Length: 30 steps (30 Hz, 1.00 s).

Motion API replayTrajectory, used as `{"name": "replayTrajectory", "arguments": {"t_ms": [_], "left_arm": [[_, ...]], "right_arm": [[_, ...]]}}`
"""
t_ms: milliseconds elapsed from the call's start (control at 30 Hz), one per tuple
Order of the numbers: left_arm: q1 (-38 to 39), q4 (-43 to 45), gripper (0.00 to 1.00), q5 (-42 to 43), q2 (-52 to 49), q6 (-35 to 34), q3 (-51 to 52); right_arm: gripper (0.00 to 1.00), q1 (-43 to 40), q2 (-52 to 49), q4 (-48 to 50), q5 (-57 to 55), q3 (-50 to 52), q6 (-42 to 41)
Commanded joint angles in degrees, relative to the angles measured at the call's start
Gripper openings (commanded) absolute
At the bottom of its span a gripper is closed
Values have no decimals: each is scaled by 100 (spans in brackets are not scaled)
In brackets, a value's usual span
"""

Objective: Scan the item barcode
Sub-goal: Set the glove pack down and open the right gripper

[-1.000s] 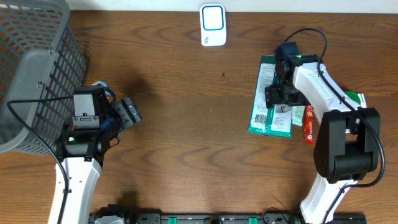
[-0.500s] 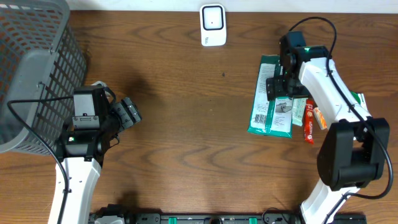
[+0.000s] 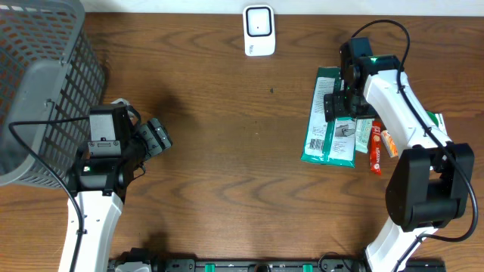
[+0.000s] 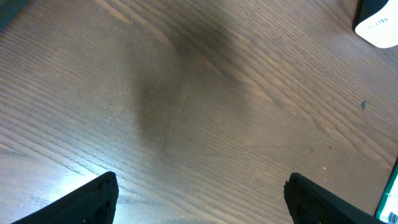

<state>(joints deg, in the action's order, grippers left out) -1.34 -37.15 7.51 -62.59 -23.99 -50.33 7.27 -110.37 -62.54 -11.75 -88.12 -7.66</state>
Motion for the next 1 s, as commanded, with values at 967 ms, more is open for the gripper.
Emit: {"name": "replayTrajectory", "arguments": {"t_ms": [967], "left_arm": [[-20, -13, 87, -55, -22, 31, -26]], "right_arm": [[99, 181, 721, -4, -17, -70, -44]]}}
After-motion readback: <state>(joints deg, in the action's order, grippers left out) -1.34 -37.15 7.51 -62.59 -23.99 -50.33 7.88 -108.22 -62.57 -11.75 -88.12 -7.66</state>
